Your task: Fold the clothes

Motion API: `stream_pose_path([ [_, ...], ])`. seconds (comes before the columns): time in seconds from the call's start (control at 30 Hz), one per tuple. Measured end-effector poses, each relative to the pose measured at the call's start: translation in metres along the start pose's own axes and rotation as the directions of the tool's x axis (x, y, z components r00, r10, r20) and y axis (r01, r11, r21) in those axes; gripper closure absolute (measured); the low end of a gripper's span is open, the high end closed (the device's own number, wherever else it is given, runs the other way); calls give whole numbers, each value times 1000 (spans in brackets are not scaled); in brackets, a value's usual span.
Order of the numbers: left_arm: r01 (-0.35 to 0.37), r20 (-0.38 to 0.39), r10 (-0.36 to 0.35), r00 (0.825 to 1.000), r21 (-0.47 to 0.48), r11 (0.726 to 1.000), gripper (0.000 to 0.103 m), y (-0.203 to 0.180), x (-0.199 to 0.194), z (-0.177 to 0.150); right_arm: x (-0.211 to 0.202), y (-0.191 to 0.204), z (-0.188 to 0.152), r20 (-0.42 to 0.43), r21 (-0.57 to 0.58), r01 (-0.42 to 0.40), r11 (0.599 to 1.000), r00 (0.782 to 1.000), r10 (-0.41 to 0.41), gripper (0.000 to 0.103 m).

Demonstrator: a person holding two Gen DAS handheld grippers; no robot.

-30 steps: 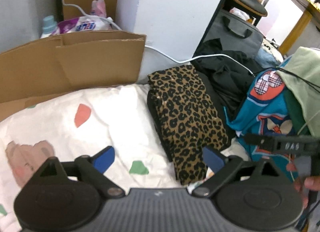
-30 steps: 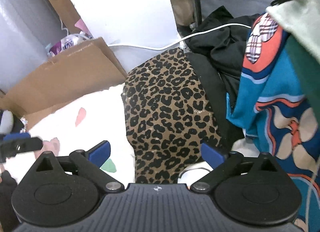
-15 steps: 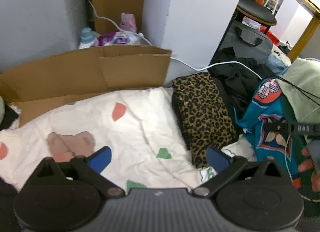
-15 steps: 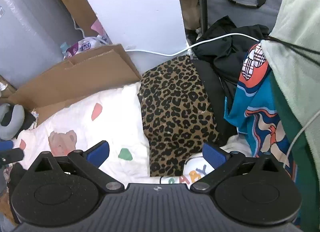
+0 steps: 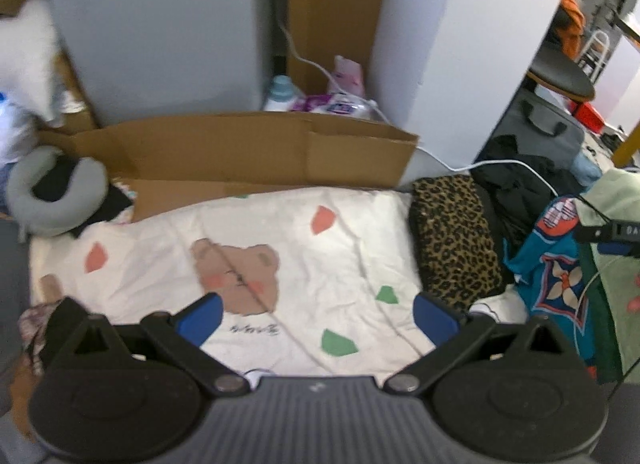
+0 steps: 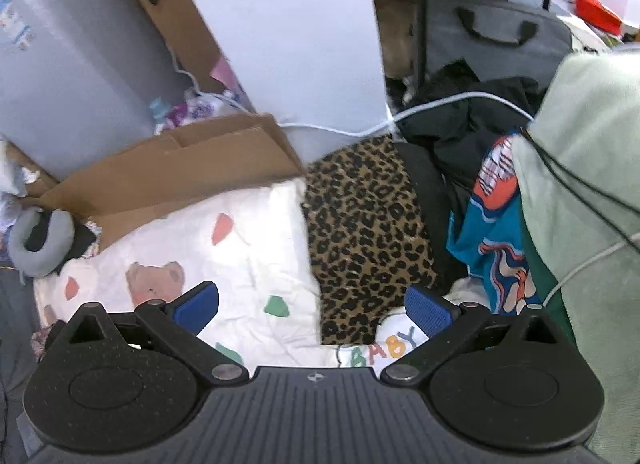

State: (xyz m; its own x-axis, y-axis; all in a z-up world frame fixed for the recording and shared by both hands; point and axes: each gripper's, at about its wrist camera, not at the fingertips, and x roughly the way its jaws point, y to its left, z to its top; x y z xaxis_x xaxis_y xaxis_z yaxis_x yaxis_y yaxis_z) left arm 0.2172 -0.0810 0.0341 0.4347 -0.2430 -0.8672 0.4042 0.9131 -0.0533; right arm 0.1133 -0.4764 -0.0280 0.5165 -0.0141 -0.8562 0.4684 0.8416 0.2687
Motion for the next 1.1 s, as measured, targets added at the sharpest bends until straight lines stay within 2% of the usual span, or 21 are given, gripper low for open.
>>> stream_pose_path([
  [0.27,-76,33,79,996,-86,993,1,36,-56,-23,-39,40,3,14,-24,-81,996,997,81,1],
  [0.4,-77,57,84,995,-125,989,1,56,-71,-38,-46,66,-2,-7,-57,-58,997,998,57,1],
  [0.67,-82,108,108,988,-217,973,1,91,-94,-63,-63,112,-24,-19,-119,-64,991,998,62,1],
  [0.77,-86,131,118,984,-225,971,1,94,-104,-73,-69,124,-33,-19,-137,-66,988,998,64,1],
  [0.87,-126,142,159,977,-213,969,1,91,-114,-83,-71,131,-43,-25,-148,-66,987,998,63,1],
  [1.1,-134,169,177,970,-239,962,0,95,-136,-105,-80,143,-62,-31,-179,-81,981,997,76,1],
])
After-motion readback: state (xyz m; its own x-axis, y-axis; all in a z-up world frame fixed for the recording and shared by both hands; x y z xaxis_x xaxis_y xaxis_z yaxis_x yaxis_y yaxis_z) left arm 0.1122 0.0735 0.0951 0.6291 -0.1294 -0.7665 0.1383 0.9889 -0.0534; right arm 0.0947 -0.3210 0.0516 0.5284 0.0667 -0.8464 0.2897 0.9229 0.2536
